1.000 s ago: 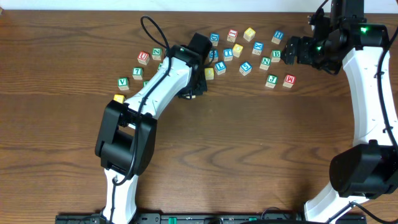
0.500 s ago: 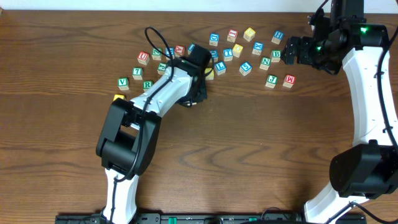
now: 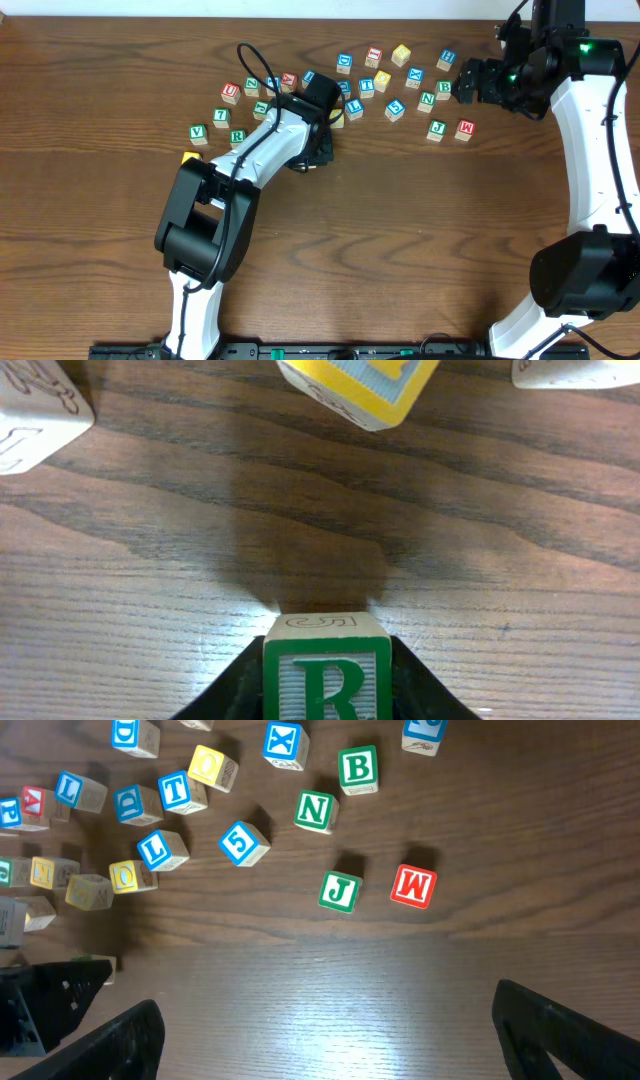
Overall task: Spell out ROBOT
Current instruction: 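Lower the R block onto the table and open the left gripper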
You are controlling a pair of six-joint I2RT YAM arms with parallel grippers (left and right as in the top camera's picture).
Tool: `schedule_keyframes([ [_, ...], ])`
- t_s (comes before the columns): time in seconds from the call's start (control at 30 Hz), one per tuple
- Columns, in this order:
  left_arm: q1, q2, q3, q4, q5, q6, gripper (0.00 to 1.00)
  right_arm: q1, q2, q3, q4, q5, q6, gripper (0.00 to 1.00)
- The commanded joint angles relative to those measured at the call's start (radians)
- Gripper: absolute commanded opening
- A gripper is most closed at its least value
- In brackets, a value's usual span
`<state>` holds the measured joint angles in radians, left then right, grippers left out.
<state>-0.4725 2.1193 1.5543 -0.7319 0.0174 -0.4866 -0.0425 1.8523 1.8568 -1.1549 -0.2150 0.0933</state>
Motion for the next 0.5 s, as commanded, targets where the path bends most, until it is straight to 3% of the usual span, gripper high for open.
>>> schedule_keyframes([
  [0.0,0.0,0.014,-0.004,0.001,-0.006,0.022,0.37,0.005,0.001,0.005,-0.001,0.003,-0.013,0.99],
  [0.47,0.0,0.019,-0.004,0.002,-0.006,0.022,0.39,0.005,0.001,0.005,-0.002,0.003,-0.013,0.99],
])
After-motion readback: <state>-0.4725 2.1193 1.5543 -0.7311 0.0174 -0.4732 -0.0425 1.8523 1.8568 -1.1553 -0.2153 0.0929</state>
